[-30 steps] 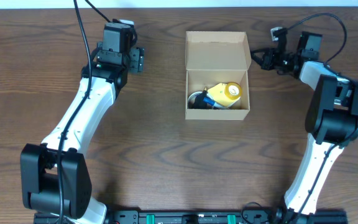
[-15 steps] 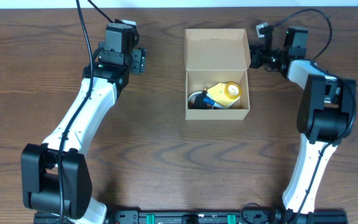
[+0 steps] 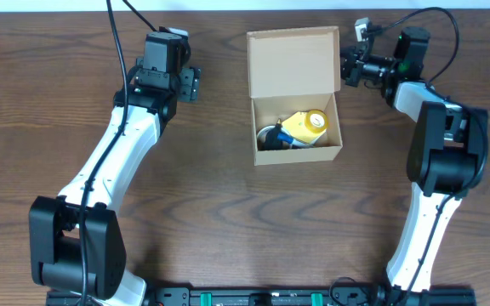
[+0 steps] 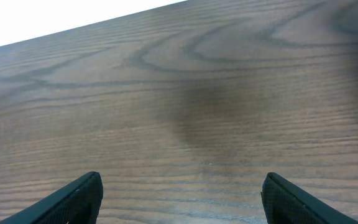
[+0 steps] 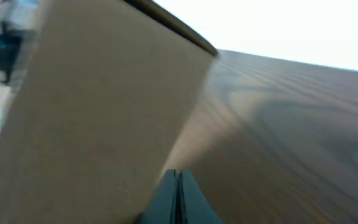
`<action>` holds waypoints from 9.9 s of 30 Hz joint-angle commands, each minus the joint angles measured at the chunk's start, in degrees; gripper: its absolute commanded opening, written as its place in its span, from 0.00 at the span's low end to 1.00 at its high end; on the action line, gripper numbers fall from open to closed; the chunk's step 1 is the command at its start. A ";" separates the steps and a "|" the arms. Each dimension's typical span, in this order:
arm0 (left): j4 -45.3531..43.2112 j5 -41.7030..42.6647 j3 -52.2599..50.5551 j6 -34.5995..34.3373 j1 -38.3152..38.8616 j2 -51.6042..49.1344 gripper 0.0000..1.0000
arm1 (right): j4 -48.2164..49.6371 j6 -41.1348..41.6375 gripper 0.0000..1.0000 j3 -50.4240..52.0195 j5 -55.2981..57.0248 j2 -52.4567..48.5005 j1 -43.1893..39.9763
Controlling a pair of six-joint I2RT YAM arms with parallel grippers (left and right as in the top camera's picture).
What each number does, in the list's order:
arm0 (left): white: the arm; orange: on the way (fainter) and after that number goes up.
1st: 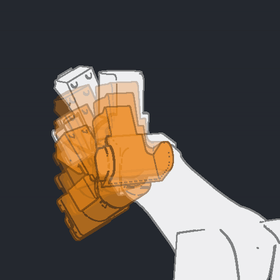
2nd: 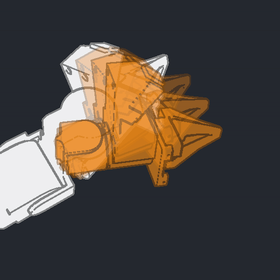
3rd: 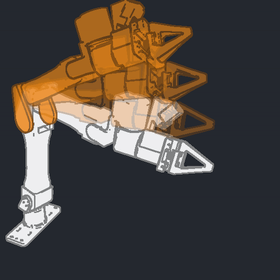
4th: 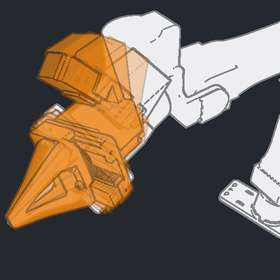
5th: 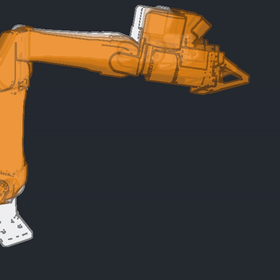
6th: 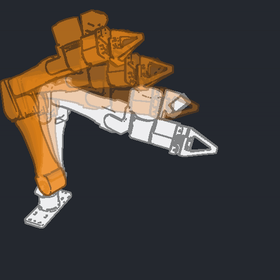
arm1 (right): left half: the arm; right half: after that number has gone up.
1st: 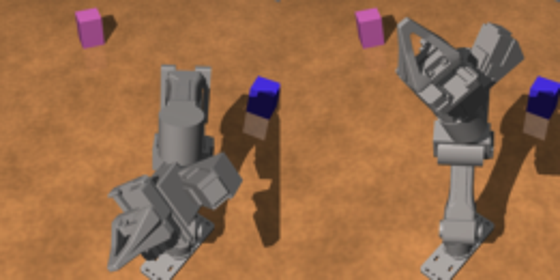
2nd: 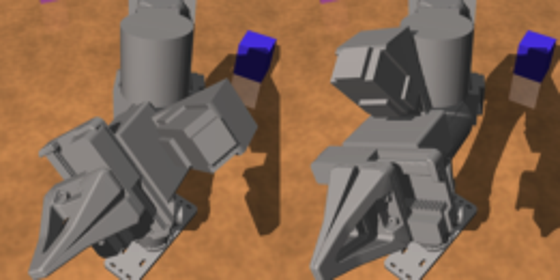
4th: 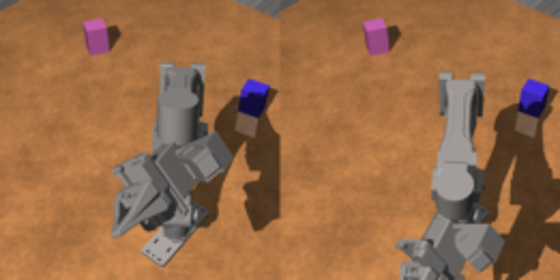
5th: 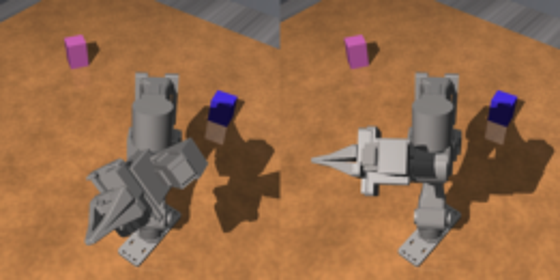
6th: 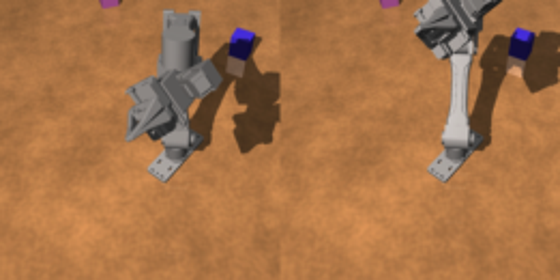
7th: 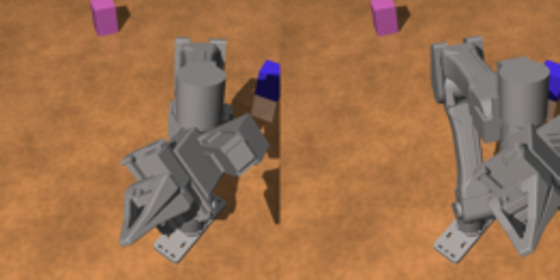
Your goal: Pack container
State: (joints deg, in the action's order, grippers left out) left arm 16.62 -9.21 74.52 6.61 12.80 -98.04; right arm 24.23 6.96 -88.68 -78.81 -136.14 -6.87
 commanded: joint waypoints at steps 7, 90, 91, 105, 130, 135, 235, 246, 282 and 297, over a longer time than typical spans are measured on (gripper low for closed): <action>1.16 -5.09 0.22 1.11 0.02 0.17 0.83 | 22.16 21.59 0.02 -0.15 -10.60 0.15 2.40; 0.63 -4.94 8.26 -2.60 9.73 6.73 0.82 | 12.59 37.18 0.99 -8.76 38.71 0.61 -12.59; 0.46 -4.94 8.26 -2.47 9.73 6.73 0.82 | 11.41 35.36 0.99 -8.76 39.78 0.63 -12.35; -0.44 -4.90 8.26 -2.36 9.73 6.73 0.82 | -30.25 -1.07 0.99 -8.76 68.06 13.73 -8.07; 2.91 -4.66 8.26 -2.80 9.73 6.78 0.83 | -75.08 -15.37 0.99 -8.76 77.11 38.53 -2.73; 2.89 -4.63 8.26 -2.80 9.73 6.78 0.83 | -71.43 -24.74 0.99 -8.74 59.87 36.74 -2.14; 5.38 -5.03 8.26 -0.15 9.73 7.48 0.83 | -62.40 -18.56 0.01 -0.35 54.62 18.75 4.44; 5.20 -5.11 8.26 -0.07 9.73 7.48 0.83 | -56.30 -16.79 0.01 -0.35 40.57 15.80 -0.70; 5.60 35.71 8.11 0.90 -4.22 -9.14 0.06 | -54.29 -16.90 0.01 -0.35 33.92 13.22 -1.27; -2.34 53.46 8.11 -2.49 -5.27 -19.26 0.06 | -54.34 -17.27 0.01 -0.35 33.94 13.22 -0.92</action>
State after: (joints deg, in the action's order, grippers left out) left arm 15.44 39.13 81.56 6.17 7.75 -116.20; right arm -30.15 -10.50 -88.36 -43.99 -122.85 -8.05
